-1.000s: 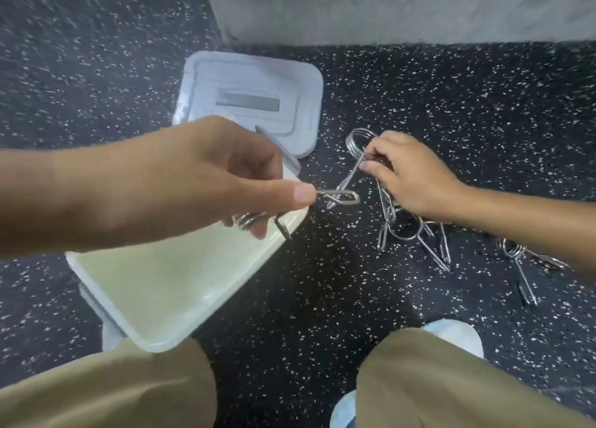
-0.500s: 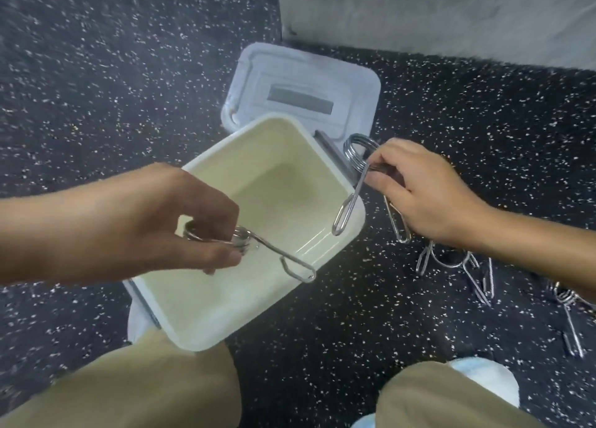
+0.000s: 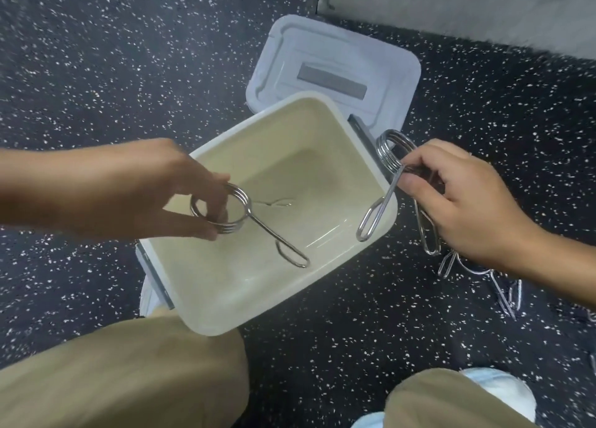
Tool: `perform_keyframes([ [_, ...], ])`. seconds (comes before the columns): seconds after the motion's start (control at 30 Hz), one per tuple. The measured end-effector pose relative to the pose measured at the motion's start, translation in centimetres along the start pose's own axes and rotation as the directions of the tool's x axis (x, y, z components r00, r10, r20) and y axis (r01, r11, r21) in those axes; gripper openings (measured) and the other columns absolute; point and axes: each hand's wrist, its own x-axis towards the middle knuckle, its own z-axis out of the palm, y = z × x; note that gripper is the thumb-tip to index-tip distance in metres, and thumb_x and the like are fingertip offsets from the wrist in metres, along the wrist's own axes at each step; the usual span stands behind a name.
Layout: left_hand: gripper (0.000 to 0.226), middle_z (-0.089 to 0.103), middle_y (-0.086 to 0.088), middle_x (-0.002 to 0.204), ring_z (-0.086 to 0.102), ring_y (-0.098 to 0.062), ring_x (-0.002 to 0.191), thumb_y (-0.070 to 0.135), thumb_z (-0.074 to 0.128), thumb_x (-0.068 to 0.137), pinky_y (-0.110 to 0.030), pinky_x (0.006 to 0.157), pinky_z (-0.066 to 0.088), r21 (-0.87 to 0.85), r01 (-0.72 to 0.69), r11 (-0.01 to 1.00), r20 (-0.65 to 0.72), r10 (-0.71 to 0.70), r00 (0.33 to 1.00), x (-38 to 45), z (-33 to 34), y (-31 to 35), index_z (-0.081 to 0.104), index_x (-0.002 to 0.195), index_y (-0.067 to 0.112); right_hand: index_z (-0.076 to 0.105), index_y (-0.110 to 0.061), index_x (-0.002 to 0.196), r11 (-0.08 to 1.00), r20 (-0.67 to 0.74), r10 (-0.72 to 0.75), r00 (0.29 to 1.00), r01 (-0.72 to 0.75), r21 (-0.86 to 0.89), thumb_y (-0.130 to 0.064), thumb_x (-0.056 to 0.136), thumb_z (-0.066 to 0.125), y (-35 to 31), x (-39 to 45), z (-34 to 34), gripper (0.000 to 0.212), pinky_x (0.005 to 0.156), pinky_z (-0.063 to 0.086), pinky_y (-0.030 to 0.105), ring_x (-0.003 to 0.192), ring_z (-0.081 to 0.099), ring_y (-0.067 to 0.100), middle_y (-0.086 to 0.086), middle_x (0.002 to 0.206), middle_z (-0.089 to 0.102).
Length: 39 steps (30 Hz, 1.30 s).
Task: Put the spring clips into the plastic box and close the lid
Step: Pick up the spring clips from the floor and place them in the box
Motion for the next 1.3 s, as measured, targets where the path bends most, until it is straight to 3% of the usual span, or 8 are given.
perform_keyframes([
  [0.07,0.027,0.077,0.020,0.096,0.055,0.021,0.119,0.062,0.055,0.088,-0.045,0.095,0.059,0.100,-0.067,0.993,0.004,0.067,0.998,0.1,0.7,-1.3,0.068,0.086,0.038,0.060,-0.027,0.096,1.000,-0.003,-0.004,1.000,0.004,-0.007,-0.023,0.097,0.055,-0.2,-0.1,-0.2,0.006,0.074,0.032,0.005,0.086,0.048,-0.011,-0.022,0.091,0.054],
  [0.2,0.029,0.060,0.004,0.074,0.062,-0.018,0.077,0.031,0.049,0.100,-0.040,0.118,0.037,0.286,-0.296,0.911,0.151,0.263,0.953,1.6,3.1,-2.7,0.057,0.077,0.017,0.064,-0.022,0.095,1.000,-0.026,-0.022,0.999,0.022,-0.004,-0.023,0.096,0.057,-1.0,0.2,-0.3,0.008,0.074,0.034,0.007,0.088,0.052,-0.004,-0.017,0.092,0.057],
  [0.43,0.030,0.057,-0.008,0.062,0.059,-0.033,0.064,-0.012,0.058,0.081,-0.050,0.111,0.047,0.529,-0.528,0.665,0.156,0.535,0.830,4.1,6.4,-4.4,0.054,0.064,0.013,0.069,-0.016,0.099,0.974,-0.022,-0.192,0.981,0.188,-0.128,-0.032,0.094,0.054,-3.3,1.5,-0.2,0.022,0.082,0.042,0.026,0.093,0.054,0.015,-0.005,0.095,0.061],
  [0.63,0.033,0.057,-0.004,0.050,0.060,-0.029,0.055,-0.017,0.073,0.051,-0.042,0.096,0.057,0.752,-0.444,0.486,0.349,0.277,0.895,5.7,8.5,-6.6,0.062,0.050,0.014,0.071,-0.014,0.099,0.919,0.041,-0.326,0.945,0.326,-0.221,-0.032,0.095,0.057,-5.0,2.4,0.8,0.023,0.084,0.045,0.036,0.092,0.056,0.020,-0.003,0.095,0.064],
  [1.03,0.048,0.071,0.002,0.081,0.062,-0.026,0.086,-0.015,0.067,0.070,-0.033,0.098,0.044,0.771,-0.572,0.280,0.557,0.138,0.819,8.6,9.2,-6.3,0.033,0.055,0.016,0.072,-0.015,0.093,0.863,0.150,-0.377,0.914,0.406,-0.300,-0.033,0.093,0.059,-7.4,4.9,3.2,0.022,0.081,0.046,0.042,0.087,0.055,0.025,-0.001,0.090,0.065],
  [1.13,0.048,0.067,-0.004,0.078,0.056,-0.030,0.081,-0.017,0.059,0.074,-0.036,0.095,0.048,0.743,-0.543,0.391,0.523,0.166,0.836,8.5,8.1,-6.2,0.027,0.056,0.012,0.073,-0.018,0.093,0.845,0.235,-0.368,0.900,0.429,-0.318,-0.034,0.092,0.058,-7.6,5.8,4.1,0.022,0.084,0.048,0.045,0.088,0.054,0.022,-0.005,0.089,0.064],
  [1.23,0.034,0.064,-0.005,0.065,0.050,-0.030,0.062,-0.011,0.066,0.071,-0.035,0.066,0.055,0.796,-0.363,0.484,0.284,0.231,0.931,7.8,7.8,-5.1,0.043,0.058,0.010,0.072,-0.017,0.088,0.821,0.300,-0.359,0.884,0.452,-0.350,-0.033,0.092,0.057,-7.6,6.7,5.2,0.022,0.076,0.049,0.044,0.085,0.052,0.023,-0.005,0.086,0.063],
  [1.3,0.016,0.065,-0.005,0.071,0.059,-0.030,0.066,-0.003,0.059,0.083,-0.033,0.057,0.051,0.754,-0.238,0.612,0.182,0.153,0.971,7.3,8.4,-4.1,0.053,0.086,0.011,0.071,-0.014,0.084,0.793,0.332,-0.355,0.874,0.470,-0.388,-0.026,0.092,0.059,-7.2,7.2,6.3,0.019,0.071,0.050,0.044,0.085,0.052,0.025,-0.002,0.085,0.063],
])
